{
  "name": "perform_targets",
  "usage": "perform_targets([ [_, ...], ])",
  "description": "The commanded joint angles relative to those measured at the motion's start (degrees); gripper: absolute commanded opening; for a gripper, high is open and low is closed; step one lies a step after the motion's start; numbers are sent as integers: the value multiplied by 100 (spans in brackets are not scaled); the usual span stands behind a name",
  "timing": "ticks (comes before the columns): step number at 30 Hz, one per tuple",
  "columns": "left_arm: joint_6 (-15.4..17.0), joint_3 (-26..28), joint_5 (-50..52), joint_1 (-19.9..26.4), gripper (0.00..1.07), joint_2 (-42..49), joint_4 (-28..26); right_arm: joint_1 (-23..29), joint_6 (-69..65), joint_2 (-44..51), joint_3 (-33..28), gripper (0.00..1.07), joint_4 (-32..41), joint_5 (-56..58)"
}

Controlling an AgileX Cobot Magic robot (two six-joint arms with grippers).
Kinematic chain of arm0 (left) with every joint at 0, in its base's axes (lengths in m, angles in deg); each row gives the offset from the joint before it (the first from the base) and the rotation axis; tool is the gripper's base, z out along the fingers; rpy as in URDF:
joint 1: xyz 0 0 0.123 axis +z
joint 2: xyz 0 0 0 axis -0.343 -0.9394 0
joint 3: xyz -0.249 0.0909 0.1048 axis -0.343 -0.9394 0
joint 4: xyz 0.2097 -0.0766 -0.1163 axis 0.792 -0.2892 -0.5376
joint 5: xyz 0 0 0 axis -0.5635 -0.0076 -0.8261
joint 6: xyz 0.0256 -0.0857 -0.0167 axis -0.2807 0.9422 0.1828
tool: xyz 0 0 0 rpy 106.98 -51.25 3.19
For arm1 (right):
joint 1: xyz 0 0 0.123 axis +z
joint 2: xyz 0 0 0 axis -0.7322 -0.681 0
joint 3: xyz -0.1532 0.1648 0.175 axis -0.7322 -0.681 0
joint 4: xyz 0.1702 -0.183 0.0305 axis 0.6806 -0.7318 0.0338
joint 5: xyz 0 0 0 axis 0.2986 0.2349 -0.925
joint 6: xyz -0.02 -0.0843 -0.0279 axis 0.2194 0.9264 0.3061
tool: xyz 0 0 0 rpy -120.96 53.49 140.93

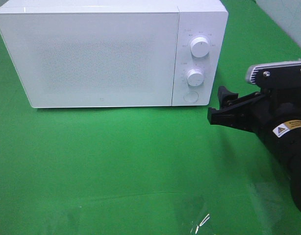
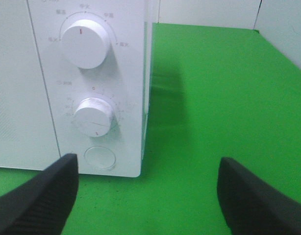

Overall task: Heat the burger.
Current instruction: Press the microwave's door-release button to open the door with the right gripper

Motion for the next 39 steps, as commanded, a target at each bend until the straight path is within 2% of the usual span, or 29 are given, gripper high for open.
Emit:
perform_targets([
  [1, 0, -11, 0, 11, 96, 115, -11, 126, 34, -132, 143, 76, 40, -556],
  [20, 0, -11, 0, 11, 96, 80, -11, 97, 23, -1037, 905, 76, 23, -504],
  [26, 0, -11, 0, 11, 96, 80, -11, -63, 6, -1261, 1146, 76, -57, -430],
  [32, 0, -11, 0, 11, 96, 80, -11, -464, -17, -1518, 1564, 76, -487, -218],
  [39, 0, -11, 0, 11, 96, 80, -11, -504, -298, -1530, 1604, 76, -504, -166],
])
